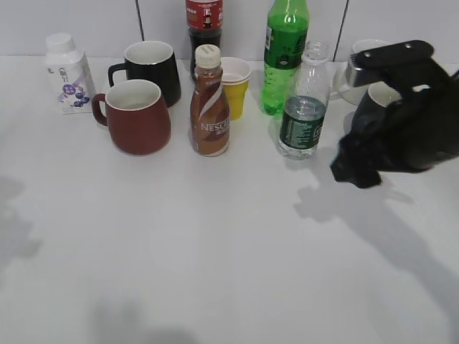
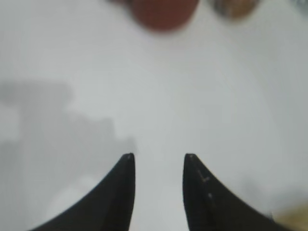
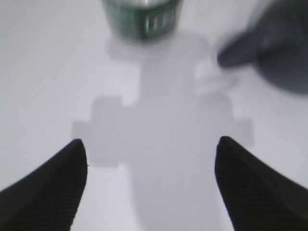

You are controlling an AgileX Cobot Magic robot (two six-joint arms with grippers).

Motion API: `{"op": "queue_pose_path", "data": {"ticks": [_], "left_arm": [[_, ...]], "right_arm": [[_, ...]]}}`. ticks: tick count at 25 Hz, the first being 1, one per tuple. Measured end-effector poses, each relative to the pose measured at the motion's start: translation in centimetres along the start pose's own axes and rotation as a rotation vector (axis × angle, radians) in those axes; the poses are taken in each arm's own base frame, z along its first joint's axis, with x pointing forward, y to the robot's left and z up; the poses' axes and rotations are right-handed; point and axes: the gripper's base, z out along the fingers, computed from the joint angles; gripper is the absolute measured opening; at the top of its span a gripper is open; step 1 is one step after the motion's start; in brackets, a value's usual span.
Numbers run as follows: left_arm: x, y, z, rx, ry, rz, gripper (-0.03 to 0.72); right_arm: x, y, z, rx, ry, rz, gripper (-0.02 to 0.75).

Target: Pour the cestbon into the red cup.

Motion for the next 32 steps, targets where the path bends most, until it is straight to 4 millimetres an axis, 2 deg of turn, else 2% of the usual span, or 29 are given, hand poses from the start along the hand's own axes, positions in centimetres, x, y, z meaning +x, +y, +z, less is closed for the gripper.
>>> {"op": "queue_pose_path", "data": {"ticks": [4,6,9,13,16,20,26,32], "left_arm": [[2.5,0.2,-2.0,-0.015,0.162,0.008,0.258],[3.7,0.2,-3.8,-0.013,0.121,0.015,0.258],[5.5,0.3,-5.3,-0.005,0.054,0.021,0.256],[9.1,0.7,-6.8,0.004,-0.054,0.028,0.256],[11.6,1.3,-7.4,-0.03,-0.141,0.046,0.256],[14.1,2.1,-7.7,-0.078,-0.239,0.065,0.255],[14.6,2.0,-7.8,-0.065,-0.32,0.145,0.239],[14.2,1.8,-6.8,-0.046,-0.368,0.172,0.237]], "right_arm": [[1.4,-0.2,-2.9,0.019,0.139,0.014,0.601],[2.3,-0.4,-4.7,0.031,0.211,0.019,0.594],[3.3,-0.6,-7.7,0.036,0.258,0.03,0.592],[5.2,-0.6,-11.8,0.001,0.201,0.057,0.589],[7.2,-0.7,-13.9,-0.021,0.127,0.064,0.589],[10.6,-1.1,-15.6,-0.031,0.051,0.057,0.589],[14.7,-1.5,-16.9,-0.041,-0.046,-0.009,0.589],[16.3,-1.8,-18.5,-0.042,-0.168,-0.036,0.589]]}}
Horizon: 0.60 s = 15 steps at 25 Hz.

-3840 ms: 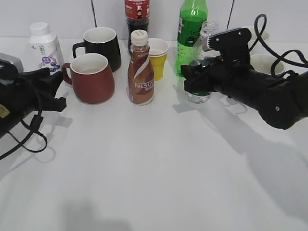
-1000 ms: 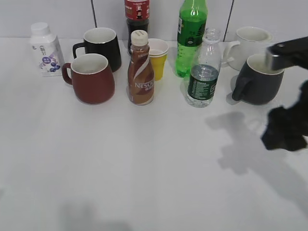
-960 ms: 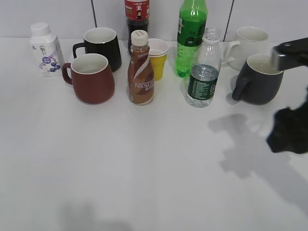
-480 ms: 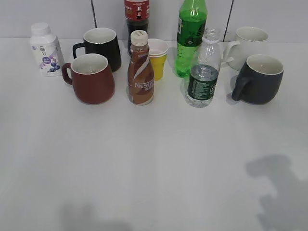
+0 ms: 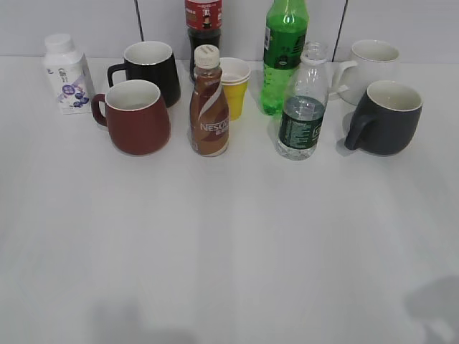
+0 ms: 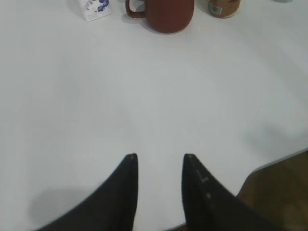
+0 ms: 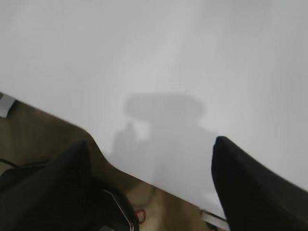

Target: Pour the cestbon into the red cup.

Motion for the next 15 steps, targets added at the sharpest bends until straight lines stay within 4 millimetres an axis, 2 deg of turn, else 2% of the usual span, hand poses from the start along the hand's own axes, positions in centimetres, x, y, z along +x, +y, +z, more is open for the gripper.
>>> {"op": "queue_pose_path", "data": {"ticks": [15], "left_arm": [[0.0,0.0,0.11,0.0,-0.005,0.003,0.237]], "right_arm": [[0.23,0.05,-0.42,-0.008,-0.029,-0.009,0.589]]}}
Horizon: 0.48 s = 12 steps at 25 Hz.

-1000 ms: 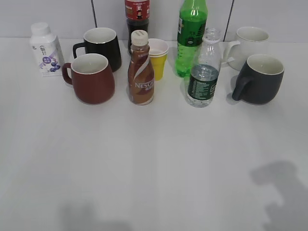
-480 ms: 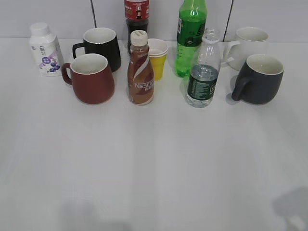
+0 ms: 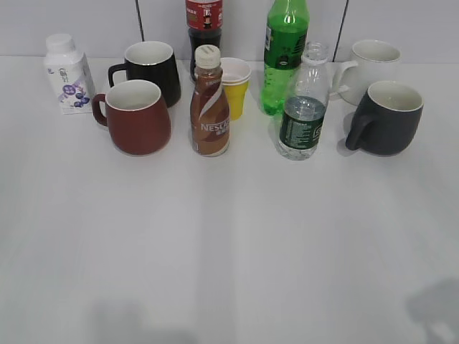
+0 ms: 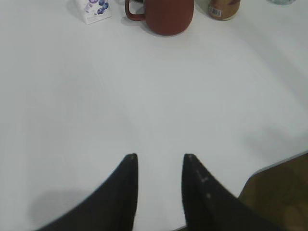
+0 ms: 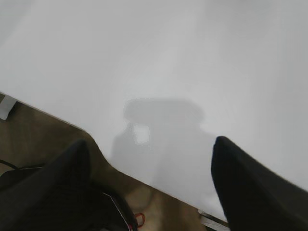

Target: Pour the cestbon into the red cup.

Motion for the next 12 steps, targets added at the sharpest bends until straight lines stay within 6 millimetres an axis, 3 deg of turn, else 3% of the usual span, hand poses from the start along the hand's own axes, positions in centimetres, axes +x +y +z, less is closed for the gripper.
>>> {"op": "queue_pose_path", "data": {"ticks": [8,12], "left_arm": [[0.01,0.0,0.02,0.0,0.0,0.001,0.237],[0.03,0.05,-0.01,-0.04,0.0,-0.024,0.237]], "right_arm": [[0.0,-0.03,0.0,0.005,0.0,0.004,0.589],[0.28,-0.49,-0.54,0.101,-0.042,0.102,0.589]]}}
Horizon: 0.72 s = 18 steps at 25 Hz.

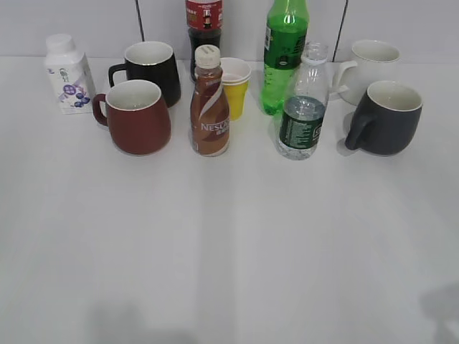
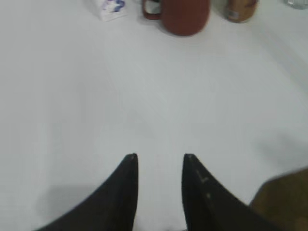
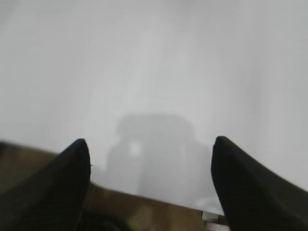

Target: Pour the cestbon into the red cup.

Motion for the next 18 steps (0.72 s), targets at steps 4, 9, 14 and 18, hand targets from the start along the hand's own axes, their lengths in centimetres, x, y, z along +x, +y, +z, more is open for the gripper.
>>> {"op": "queue_pose_path", "data": {"ticks": [4,9,14,18], "left_arm": [[0.2,0.1,-0.4,-0.107,-0.021,-0.065,0.237],[0.6,-0.1,-0.9,-0.199,-0.059,-0.115,0.237],[1.0,-0.2,-1.5,-0.211,-0.105,-0.115,0.237],[1.0,-0.3,-1.6,-0.211,-0.107,-0.115,0.237]], "right_arm": [[0.9,-0.3,-1.6,0.131,-0.125,0.11,0.589],[2.2,0.0,-3.2,0.205,-0.257,0.151,0.589],[2.5,0.2,-3.4,0.208,-0.282,0.151,0.589],[2.5,0.2,-3.4,0.207,-0.282,0.152,0.589]]}}
